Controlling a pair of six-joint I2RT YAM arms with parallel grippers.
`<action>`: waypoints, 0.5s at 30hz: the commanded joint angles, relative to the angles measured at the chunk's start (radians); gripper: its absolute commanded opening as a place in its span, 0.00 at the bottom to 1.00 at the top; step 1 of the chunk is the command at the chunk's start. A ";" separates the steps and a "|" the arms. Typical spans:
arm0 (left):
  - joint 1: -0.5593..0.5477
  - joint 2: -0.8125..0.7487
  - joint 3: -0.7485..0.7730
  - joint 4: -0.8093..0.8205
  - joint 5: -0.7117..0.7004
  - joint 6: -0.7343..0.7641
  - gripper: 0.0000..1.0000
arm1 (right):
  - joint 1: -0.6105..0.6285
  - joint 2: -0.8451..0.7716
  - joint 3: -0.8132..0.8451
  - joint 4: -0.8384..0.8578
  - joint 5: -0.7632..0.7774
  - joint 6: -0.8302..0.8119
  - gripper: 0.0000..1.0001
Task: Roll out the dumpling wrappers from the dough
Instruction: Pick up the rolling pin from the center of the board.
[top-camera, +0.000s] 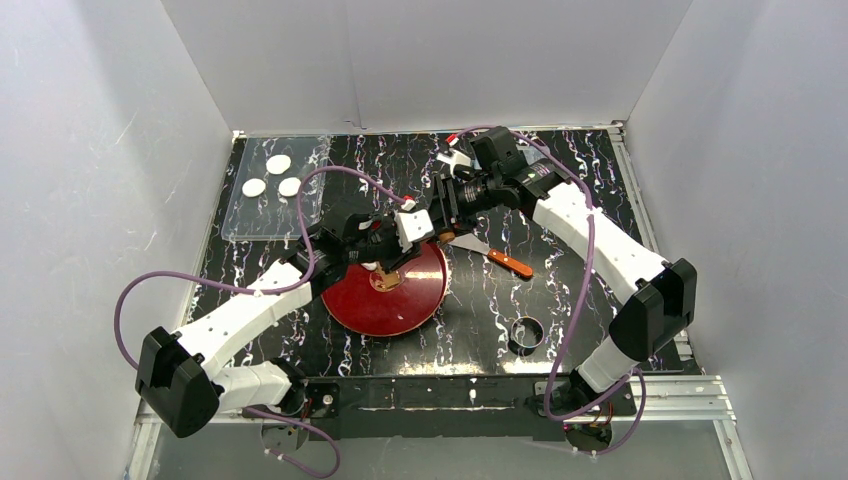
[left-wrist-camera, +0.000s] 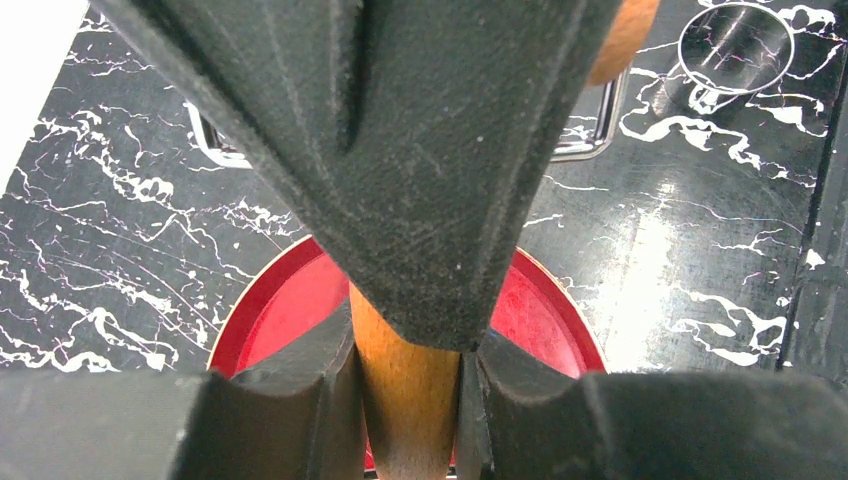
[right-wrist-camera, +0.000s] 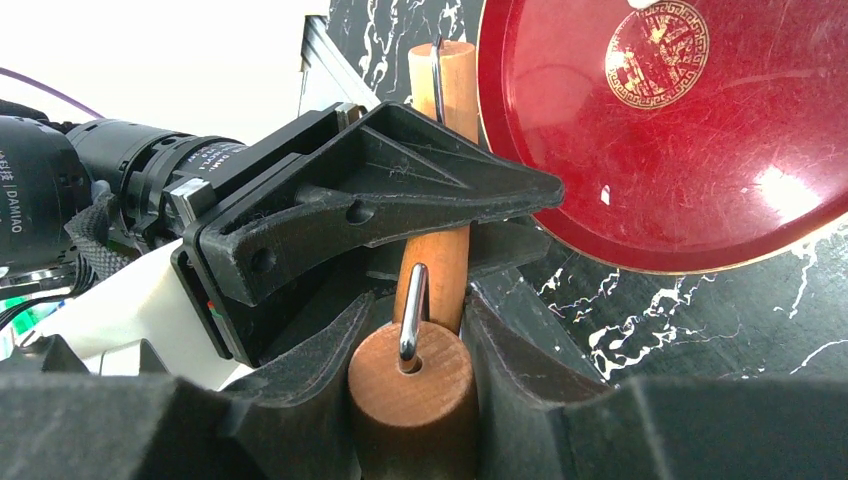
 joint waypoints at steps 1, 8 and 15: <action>-0.006 -0.023 0.012 0.091 -0.002 0.004 0.00 | 0.016 0.013 0.028 -0.022 -0.029 -0.011 0.01; -0.005 -0.056 -0.054 0.166 -0.110 -0.024 0.98 | -0.007 0.012 0.009 -0.014 0.050 -0.046 0.01; -0.006 -0.145 -0.076 0.048 -0.064 -0.025 0.98 | -0.042 0.046 -0.001 0.006 0.092 -0.060 0.01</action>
